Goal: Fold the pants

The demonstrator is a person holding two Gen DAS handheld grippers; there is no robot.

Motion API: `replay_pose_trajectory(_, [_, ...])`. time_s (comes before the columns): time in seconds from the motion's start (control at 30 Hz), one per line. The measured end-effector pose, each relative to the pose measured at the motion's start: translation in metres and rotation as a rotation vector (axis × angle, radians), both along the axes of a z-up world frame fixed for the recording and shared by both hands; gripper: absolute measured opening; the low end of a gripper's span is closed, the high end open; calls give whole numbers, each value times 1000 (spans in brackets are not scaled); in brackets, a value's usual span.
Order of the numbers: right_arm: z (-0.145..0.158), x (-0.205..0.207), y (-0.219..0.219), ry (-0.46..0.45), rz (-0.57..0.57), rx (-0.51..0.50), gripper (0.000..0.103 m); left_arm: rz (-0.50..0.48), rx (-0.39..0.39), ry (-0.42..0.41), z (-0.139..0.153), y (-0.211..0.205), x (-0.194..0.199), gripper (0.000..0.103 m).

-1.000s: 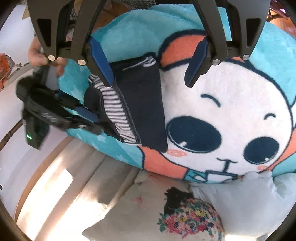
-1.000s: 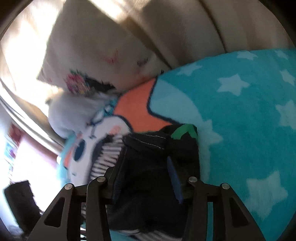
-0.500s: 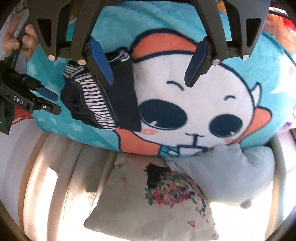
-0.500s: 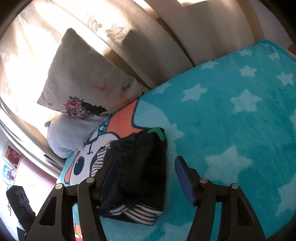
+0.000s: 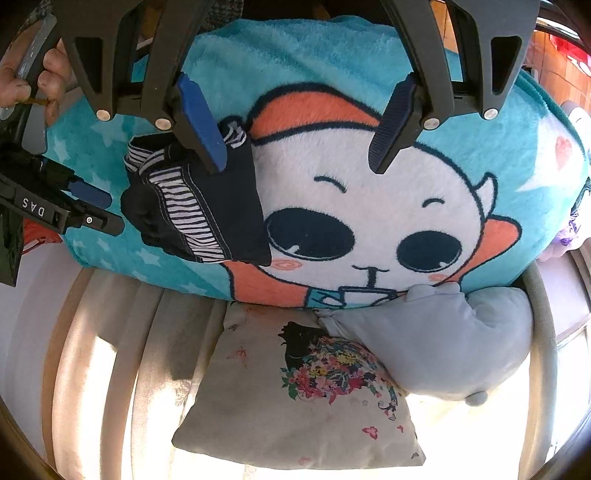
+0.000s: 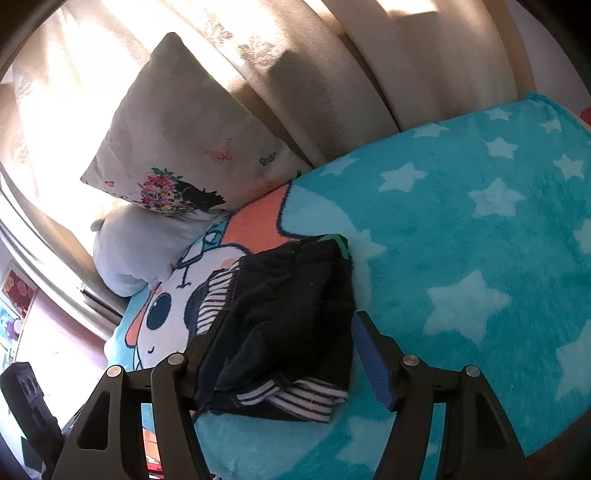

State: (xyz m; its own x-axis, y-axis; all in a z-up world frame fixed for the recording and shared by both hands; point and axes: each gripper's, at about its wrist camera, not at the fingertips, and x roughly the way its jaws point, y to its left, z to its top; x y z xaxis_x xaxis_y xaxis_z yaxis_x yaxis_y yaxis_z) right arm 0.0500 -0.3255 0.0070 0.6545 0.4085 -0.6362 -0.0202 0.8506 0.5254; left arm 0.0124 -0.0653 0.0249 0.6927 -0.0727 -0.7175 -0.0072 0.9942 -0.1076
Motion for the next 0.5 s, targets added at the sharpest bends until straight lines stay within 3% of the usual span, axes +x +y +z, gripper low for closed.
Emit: replay_pose_trajectory(0.5, [8, -8, 6, -5, -2, 3, 73, 2, 0, 11, -2, 5, -6, 78])
